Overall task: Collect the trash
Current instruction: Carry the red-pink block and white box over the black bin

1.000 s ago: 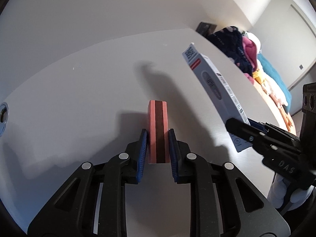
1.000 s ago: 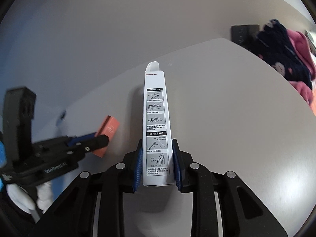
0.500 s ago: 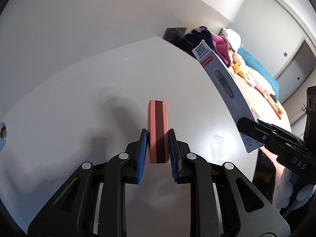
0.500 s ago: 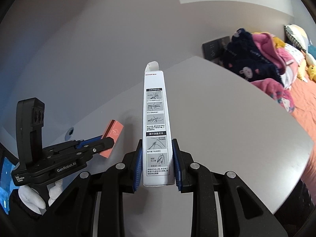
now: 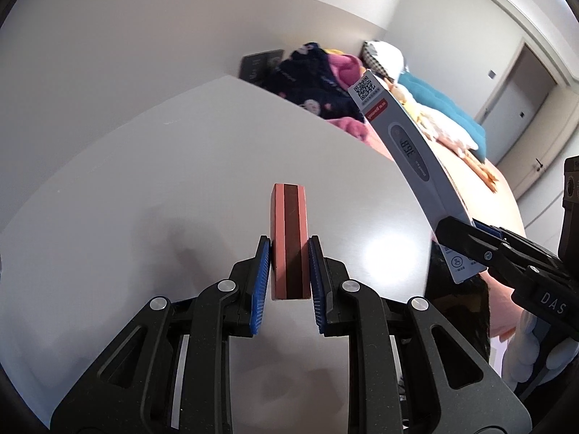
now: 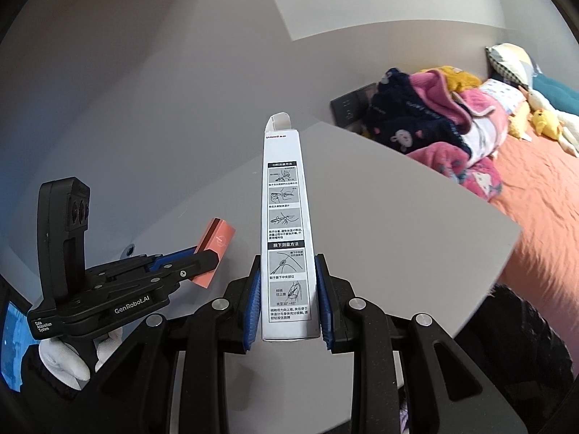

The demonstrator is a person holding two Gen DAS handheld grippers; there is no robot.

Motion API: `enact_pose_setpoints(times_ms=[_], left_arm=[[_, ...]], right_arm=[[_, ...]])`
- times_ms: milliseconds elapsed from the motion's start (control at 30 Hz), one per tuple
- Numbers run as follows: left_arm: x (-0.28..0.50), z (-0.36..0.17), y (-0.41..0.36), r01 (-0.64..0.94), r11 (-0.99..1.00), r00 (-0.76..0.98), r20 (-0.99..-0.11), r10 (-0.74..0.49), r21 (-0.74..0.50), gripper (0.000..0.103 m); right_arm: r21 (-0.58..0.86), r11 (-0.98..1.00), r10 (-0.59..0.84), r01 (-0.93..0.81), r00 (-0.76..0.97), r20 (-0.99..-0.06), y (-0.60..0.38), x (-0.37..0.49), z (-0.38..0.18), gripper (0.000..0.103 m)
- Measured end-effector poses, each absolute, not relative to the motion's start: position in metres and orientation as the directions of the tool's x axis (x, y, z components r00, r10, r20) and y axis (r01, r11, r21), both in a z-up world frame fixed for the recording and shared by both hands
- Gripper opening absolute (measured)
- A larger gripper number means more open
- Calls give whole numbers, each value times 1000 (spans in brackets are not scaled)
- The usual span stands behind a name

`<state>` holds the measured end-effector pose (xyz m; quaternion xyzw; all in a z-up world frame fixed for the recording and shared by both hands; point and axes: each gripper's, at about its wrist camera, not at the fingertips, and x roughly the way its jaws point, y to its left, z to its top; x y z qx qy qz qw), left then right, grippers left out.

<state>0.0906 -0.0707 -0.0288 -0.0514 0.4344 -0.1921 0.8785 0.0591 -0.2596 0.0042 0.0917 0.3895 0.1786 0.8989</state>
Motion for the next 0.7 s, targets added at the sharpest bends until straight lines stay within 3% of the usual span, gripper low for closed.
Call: enact_pose_setpoints(times_ms=[700], left_arm=[[76, -11, -171, 490, 833, 470, -726, -502, -258, 21]], right_arm=[[300, 950, 265, -83, 724, -637, -349, -5, 25, 28]])
